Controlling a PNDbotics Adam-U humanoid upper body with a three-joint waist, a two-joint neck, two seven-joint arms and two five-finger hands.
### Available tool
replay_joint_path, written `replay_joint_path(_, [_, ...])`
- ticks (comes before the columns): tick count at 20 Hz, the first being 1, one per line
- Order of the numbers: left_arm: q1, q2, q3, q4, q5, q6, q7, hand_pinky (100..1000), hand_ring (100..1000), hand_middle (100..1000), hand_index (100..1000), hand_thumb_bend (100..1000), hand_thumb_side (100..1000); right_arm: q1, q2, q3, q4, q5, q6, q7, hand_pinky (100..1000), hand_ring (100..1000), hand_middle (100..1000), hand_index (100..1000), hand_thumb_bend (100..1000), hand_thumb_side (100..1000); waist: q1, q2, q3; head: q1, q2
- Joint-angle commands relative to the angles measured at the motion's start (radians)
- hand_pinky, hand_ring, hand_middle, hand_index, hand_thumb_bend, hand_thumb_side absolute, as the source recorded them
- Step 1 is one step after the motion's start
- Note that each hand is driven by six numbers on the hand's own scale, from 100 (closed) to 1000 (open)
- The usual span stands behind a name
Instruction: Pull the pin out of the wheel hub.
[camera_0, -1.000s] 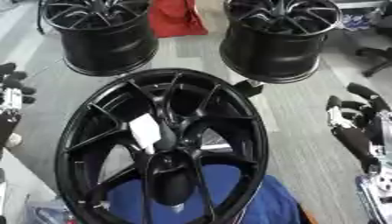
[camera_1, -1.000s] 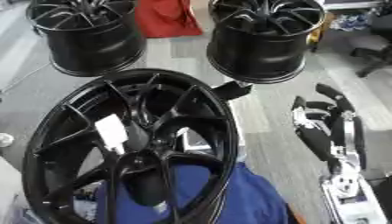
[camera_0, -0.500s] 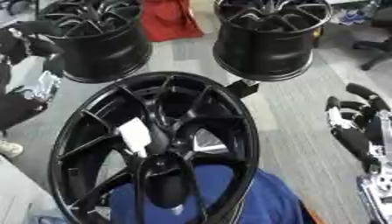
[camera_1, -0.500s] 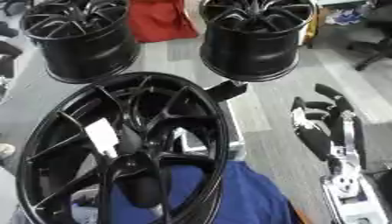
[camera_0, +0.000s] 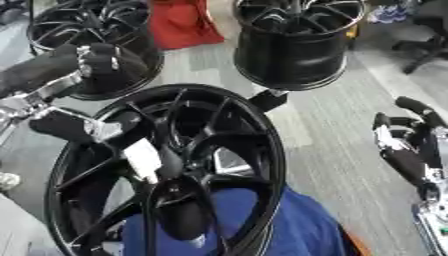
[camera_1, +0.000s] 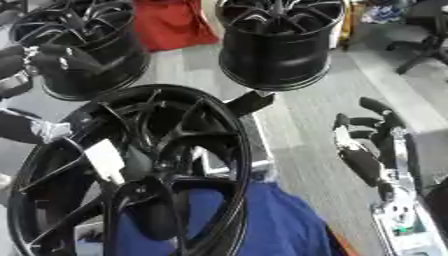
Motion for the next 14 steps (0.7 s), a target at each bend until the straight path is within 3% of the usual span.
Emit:
replay_joint_path(1, [-0.021, 0.122, -0.08, -0.026, 0.007, -0.056, -0.055, 696, 714, 775, 870, 325, 557, -0.013, -0.015, 0.004, -0.009, -0.004, -0.004, 0.007, 586, 684, 803, 810, 237, 265, -0.006, -0.006, -0.002, 0.006, -0.01])
replay_joint_path(3, [-0.032, 0.152, -0.138, -0.025, 0.008, -0.092, -0.091, 694, 710, 773, 870, 328, 554, -0.012, -0.013, 0.004, -0.009, -0.005, -0.005, 0.008, 585, 684, 803, 810, 237, 264, -0.009, -0.008, 0.001, 0.005, -0.009])
replay_joint_path(7, [-0.082, 0.122, -0.226, 0.053, -0.011, -0.156, -0.155, 699, 721, 789, 881, 336, 553, -0.006, -0.009, -0.002, -0.007, -0.004, -0.004, 0.004, 586, 684, 802, 810, 236, 265, -0.013, -0.012, 0.016, -0.008, -0.007])
replay_joint_path(10, [-0.108, 0.098, -0.218, 0.093, -0.021, -0.187, -0.207, 702, 743, 808, 894, 353, 537, -0.004, -0.008, -0.005, -0.007, -0.002, -0.004, 0.001, 586, 684, 802, 810, 236, 265, -0.015, -0.014, 0.021, -0.012, -0.009])
replay_joint_path(14, [-0.138, 0.076, -0.154, 0.078, 0.021, -0.149, -0.275, 708, 777, 830, 907, 352, 494, -0.001, -0.005, -0.007, -0.007, 0.0, -0.003, -0.001, 586, 684, 802, 810, 235, 265, -0.019, -0.015, 0.027, -0.019, -0.009])
